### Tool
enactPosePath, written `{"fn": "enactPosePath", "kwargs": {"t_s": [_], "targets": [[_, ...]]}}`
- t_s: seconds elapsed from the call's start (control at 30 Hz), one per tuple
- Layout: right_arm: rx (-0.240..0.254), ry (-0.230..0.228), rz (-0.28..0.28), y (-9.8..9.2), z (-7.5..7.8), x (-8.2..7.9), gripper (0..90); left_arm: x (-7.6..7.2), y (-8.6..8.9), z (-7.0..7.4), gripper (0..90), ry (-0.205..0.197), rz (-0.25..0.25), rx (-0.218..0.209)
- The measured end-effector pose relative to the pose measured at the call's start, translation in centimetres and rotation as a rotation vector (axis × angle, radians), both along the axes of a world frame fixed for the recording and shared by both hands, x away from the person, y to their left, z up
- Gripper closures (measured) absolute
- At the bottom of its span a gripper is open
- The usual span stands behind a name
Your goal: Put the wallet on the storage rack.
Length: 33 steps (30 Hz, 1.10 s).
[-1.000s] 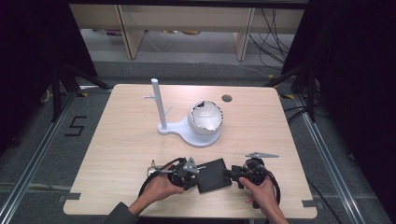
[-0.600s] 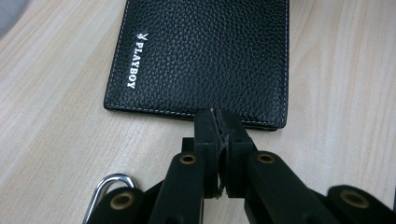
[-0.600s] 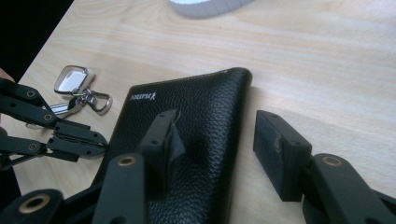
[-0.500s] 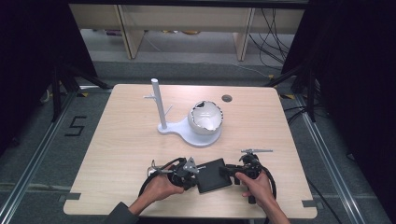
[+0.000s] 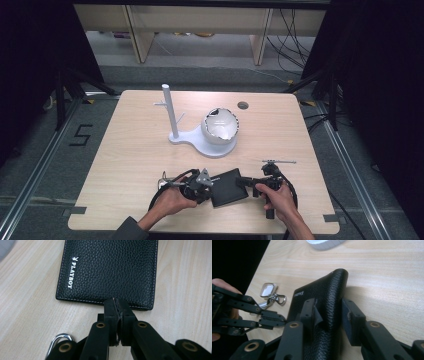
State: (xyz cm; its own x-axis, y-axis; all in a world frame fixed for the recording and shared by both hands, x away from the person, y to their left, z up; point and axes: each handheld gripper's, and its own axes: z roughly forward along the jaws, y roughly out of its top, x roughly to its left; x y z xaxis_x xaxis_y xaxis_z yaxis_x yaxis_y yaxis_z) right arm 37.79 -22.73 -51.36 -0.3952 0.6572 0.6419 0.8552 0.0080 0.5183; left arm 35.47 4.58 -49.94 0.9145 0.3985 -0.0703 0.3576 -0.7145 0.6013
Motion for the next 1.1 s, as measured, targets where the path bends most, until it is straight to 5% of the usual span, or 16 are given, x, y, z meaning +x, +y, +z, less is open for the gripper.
{"fn": "enactPosePath", "kwargs": {"t_s": [0.6,0.73,0.83,0.9,0.93,1.1], "targets": [[0.03,-0.02,0.009,0.2,0.7,-0.3,75.1,0.1,0.2,0.1,85.3,-0.014,-0.021,0.025],[0.029,-0.064,0.023,0.6,1.4,-0.5,78.1,0.0,0.5,0.4,72.9,-0.002,-0.007,0.014],[0.041,-0.088,0.037,1.0,2.1,-0.7,79.0,-0.3,1.1,1.5,63.0,-0.03,-0.004,0.008],[0.045,-0.13,0.052,1.2,2.4,-0.8,79.3,-0.6,1.7,2.2,56.0,-0.032,0.011,-0.035],[0.055,-0.098,0.047,1.5,2.9,-1.0,79.4,-0.8,1.9,2.5,53.8,-0.031,0.027,-0.052],[0.048,-0.175,0.096,1.9,3.9,-0.8,79.8,-1.9,3.7,3.7,43.1,-0.055,0.047,-0.048]]}}
